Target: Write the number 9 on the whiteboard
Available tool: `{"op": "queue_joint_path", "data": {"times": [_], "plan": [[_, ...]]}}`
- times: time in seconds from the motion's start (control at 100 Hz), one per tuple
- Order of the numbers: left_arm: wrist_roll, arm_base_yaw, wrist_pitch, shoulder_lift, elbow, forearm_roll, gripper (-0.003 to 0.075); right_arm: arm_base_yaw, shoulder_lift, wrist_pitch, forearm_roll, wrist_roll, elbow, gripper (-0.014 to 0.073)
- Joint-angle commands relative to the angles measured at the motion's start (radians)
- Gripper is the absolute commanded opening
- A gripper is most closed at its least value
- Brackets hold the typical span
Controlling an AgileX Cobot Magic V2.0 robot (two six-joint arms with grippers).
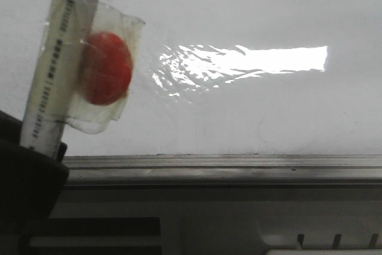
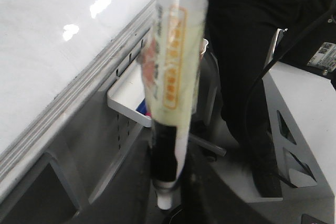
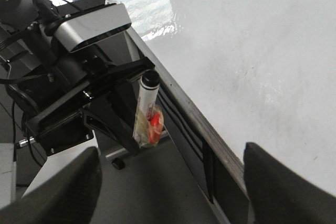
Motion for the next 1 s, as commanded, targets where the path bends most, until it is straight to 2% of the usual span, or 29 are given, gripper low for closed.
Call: {"op": "queue_joint_path", "data": {"times": [0.0, 0.15, 0.25, 0.44, 0.64, 0.72, 0.88, 0.99], "plan": [[0.08, -0.01, -0.045, 0.008, -0.027, -0.1, -0.0004, 0.019, 0.048, -0.004, 0.097, -0.065, -0.034, 0.0493], [0.112, -0.01, -0.024, 0.037, -0.027, -0.116, -0.0004, 0.103, 0.144, -0.004, 0.12, -0.118, -0.034, 0.0493], [0.112, -0.01, -0.011, 0.045, -0.027, -0.118, -0.0004, 0.15, 0.214, -0.01, 0.197, -0.194, -0.034, 0.0493], [0.112, -0.01, -0.015, 0.045, -0.027, -0.13, -0.0005, 0.16, 0.338, 0.005, 0.366, -0.315, -0.034, 0.0493], [0.112, -0.01, -0.017, 0.045, -0.027, -0.137, -0.0005, 0.195, 0.426, 0.054, 0.421, -0.368, -0.034, 0.0493], [0.112, -0.01, -0.021, 0.045, -0.027, -0.137, -0.0006, 0.25, 0.446, 0.014, 0.421, -0.39, -0.036, 0.0493], [0.112, -0.01, -0.027, 0.045, -0.027, -0.137, -0.0006, 0.393, 0.48, -0.206, 0.436, -0.397, -0.039, 0.0493], [0.112, -0.01, -0.027, 0.045, -0.027, -0.137, -0.0006, 0.441, 0.504, -0.244, 0.485, -0.405, -0.039, 0.0493]]}}
